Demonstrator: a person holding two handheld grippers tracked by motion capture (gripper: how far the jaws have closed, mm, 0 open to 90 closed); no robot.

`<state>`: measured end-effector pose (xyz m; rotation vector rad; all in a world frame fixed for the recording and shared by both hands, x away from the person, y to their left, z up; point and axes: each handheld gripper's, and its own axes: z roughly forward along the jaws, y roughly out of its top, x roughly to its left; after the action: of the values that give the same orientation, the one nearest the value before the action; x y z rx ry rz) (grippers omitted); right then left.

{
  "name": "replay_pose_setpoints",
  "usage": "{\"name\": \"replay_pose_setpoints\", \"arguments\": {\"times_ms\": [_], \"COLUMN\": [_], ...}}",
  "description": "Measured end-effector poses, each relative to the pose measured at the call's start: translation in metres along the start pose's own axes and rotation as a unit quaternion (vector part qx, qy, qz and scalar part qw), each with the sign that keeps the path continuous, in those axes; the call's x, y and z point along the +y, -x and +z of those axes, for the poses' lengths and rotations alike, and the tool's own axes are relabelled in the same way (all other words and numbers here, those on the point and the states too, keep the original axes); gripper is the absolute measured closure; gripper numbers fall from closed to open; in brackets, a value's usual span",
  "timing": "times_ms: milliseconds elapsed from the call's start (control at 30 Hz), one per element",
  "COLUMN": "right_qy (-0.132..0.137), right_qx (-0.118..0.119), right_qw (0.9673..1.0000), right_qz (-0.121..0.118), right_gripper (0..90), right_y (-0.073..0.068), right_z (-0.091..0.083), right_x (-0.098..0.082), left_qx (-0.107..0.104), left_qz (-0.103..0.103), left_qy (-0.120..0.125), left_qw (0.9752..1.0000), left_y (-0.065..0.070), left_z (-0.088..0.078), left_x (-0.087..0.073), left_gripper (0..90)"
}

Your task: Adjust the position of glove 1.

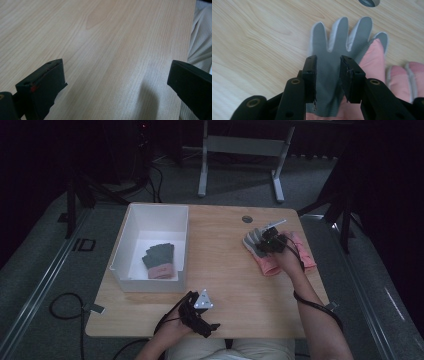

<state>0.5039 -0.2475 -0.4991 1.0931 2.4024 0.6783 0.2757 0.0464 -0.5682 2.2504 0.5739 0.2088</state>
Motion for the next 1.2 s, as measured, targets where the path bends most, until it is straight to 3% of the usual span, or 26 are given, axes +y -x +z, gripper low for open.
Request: {"name": "replay_pose_setpoints", "arguments": {"times_ms": [133, 267, 400, 500, 667, 733, 833, 967, 1067, 1133, 1200], "right_qy": [-0.029, -0.032, -0.041, -0.055, -0.054, -0.041, -0.025, 0.026, 0.065, 0.071, 0.105], "right_qx": [-0.006, -0.004, -0.009, 0.001, 0.000, 0.006, 0.018, 0.039, 0.060, 0.067, 0.076], "right_qw": [0.9994, 0.9992, 0.9986, 0.9985, 0.9981, 0.9976, 0.9970, 0.9940, 0.9889, 0.9875, 0.9812], "right_qz": [-0.017, -0.023, -0.033, 0.007, 0.028, 0.055, 0.072, 0.098, 0.119, 0.124, 0.143], "right_gripper": [62.5, 62.7, 67.9, 75.5, 85.6, 87.2, 88.0, 88.6, 88.7, 88.7, 88.9], "right_y": [0.002, 0.001, -0.002, -0.003, -0.001, 0.003, 0.002, -0.008, -0.020, -0.024, -0.036], "right_z": [0.011, 0.019, 0.024, 0.029, 0.026, 0.020, 0.005, -0.029, -0.057, -0.065, -0.090], "right_x": [-0.003, -0.009, -0.009, -0.008, -0.006, -0.006, -0.007, -0.006, -0.005, -0.005, -0.005], "left_qx": [0.016, 0.020, 0.021, 0.020, 0.025, 0.027, 0.025, 0.029, 0.031, 0.031, 0.026], "left_qz": [0.009, 0.009, 0.015, 0.018, 0.019, 0.020, 0.020, 0.025, 0.026, 0.026, 0.026], "left_qy": [0.006, 0.015, 0.007, 0.005, 0.003, 0.001, 0.006, 0.007, 0.005, 0.006, 0.012], "left_qw": [0.9998, 0.9997, 0.9996, 0.9996, 0.9995, 0.9995, 0.9995, 0.9993, 0.9992, 0.9992, 0.9993], "left_y": [-0.001, -0.001, 0.000, -0.001, -0.002, -0.002, -0.003, -0.003, -0.003, -0.003, -0.003], "left_z": [-0.001, -0.002, -0.001, 0.000, 0.001, 0.001, 0.000, 0.000, 0.001, 0.001, 0.001], "left_x": [-0.001, -0.003, -0.004, -0.004, -0.005, -0.004, -0.004, -0.004, -0.004, -0.004, -0.003], "left_gripper": [1.2, 1.2, 1.2, 1.2, 1.2, 1.2, 1.2, 1.2, 1.2, 1.2, 1.2]}}
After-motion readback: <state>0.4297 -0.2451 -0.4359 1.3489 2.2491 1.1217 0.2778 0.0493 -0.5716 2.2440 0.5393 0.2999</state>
